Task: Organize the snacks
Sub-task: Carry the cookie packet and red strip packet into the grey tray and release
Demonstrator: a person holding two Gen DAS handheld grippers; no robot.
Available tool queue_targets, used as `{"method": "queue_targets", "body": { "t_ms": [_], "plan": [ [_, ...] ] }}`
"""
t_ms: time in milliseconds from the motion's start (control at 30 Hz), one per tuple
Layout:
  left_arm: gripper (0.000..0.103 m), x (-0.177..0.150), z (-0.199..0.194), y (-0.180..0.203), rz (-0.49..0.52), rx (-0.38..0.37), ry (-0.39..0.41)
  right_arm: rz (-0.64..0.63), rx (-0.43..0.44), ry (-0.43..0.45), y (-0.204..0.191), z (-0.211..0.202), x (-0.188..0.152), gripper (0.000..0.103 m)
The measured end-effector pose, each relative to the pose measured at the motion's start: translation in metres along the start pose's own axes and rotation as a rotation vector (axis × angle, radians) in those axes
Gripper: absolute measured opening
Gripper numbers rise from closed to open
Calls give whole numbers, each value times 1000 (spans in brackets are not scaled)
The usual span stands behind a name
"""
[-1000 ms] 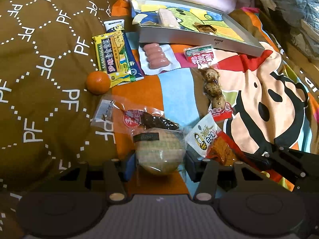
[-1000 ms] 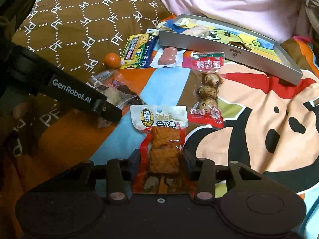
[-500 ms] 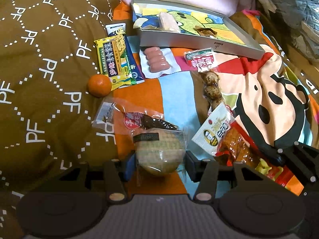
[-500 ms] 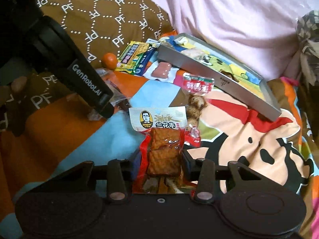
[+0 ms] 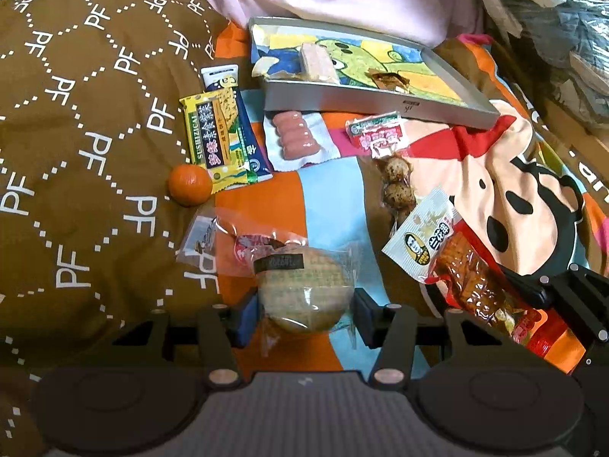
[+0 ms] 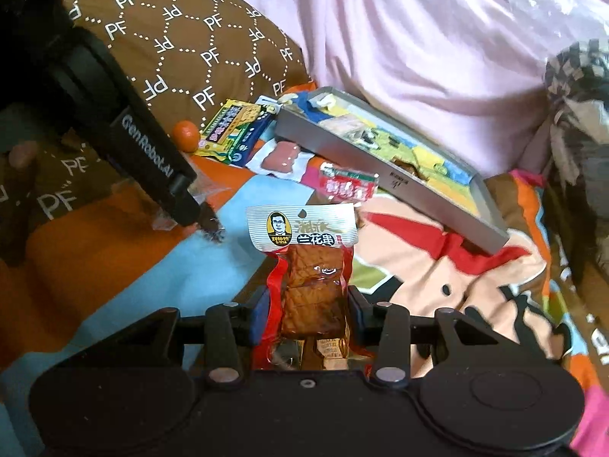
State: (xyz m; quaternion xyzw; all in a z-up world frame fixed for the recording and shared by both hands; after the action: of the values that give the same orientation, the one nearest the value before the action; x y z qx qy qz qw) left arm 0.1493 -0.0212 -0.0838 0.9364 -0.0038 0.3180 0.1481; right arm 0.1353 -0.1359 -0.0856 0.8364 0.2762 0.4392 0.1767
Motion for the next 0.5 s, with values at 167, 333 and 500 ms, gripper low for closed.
{"method": "queue_targets", "body": {
  "t_ms": [167,333,500],
  "plan": [
    [56,7,-8,-3,-79,-46,60,2,-55,36,23,1,1,44],
    [56,26,-8,2,-110,-41,96,22,-109,83,63,14,15,44],
    [56,76,-2,20,-103,-46,163,7,-162,153,108,31,47,44]
  ]
}}
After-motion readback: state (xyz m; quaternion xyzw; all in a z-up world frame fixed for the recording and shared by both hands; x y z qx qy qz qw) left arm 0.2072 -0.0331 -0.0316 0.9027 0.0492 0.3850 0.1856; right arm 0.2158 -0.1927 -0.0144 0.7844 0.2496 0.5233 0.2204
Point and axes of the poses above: each gripper's, at about its wrist camera, not at the fingertips, and z roughly the way its jaws point, y to its right, x to its top, the point moved 8 cm from there along z, roughly the way its jaws point, and after that the axes turned 9 degrees about -z, right-handed, at the moved point
